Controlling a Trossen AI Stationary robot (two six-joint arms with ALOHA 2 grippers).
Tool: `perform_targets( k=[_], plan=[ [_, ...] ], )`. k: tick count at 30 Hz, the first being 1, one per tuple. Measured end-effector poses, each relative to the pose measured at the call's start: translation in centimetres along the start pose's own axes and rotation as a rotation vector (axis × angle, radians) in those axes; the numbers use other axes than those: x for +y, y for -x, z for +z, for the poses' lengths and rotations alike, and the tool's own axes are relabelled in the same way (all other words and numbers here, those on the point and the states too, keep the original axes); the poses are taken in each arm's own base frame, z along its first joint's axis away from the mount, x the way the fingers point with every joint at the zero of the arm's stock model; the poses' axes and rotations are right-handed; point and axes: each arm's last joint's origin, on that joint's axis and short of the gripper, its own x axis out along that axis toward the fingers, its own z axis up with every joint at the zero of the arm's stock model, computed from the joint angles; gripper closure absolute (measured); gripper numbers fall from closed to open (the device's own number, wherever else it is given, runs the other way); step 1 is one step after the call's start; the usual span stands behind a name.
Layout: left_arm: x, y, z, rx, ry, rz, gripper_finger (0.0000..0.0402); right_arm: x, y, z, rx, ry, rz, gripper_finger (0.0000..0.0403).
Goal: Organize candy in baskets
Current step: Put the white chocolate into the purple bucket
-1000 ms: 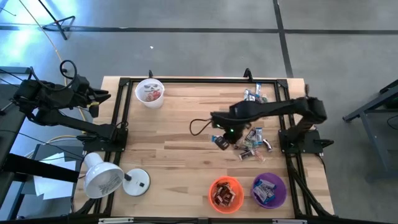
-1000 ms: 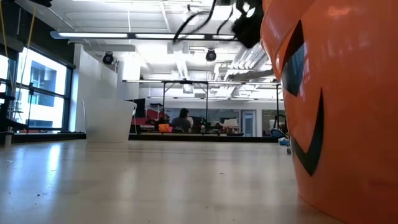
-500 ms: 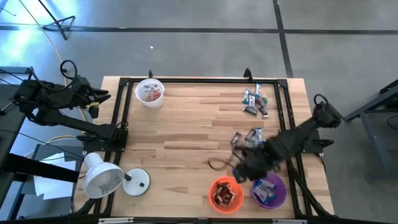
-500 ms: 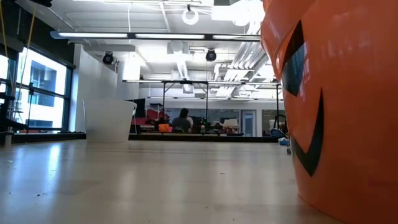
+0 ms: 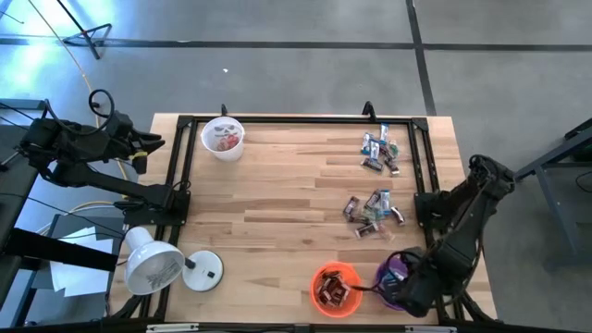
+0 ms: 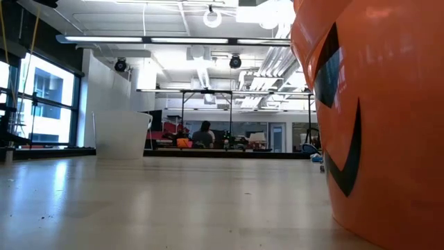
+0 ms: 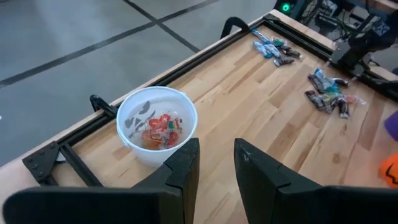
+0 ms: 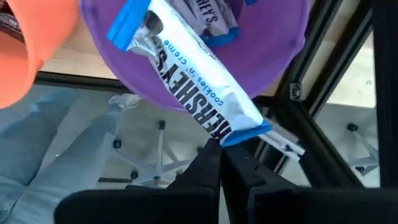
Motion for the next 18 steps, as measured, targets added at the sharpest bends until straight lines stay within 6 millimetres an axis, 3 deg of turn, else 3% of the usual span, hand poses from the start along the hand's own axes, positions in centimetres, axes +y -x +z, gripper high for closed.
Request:
perform_targets(
  k=[7, 18],
  plan=[
    [0.0, 0.0, 0.0, -0.005, 0.058, 0.006, 0.0313, -0.3, -0.1, -0.1, -0.053, 0.118, 0.019, 0.0388],
    [0.0, 0.0, 0.0, -0.008, 0.136, 0.009, 0.0313, -1.3, 0.0, 0.9, -0.147, 0.283, -0.092, 0.0271]
  ],
)
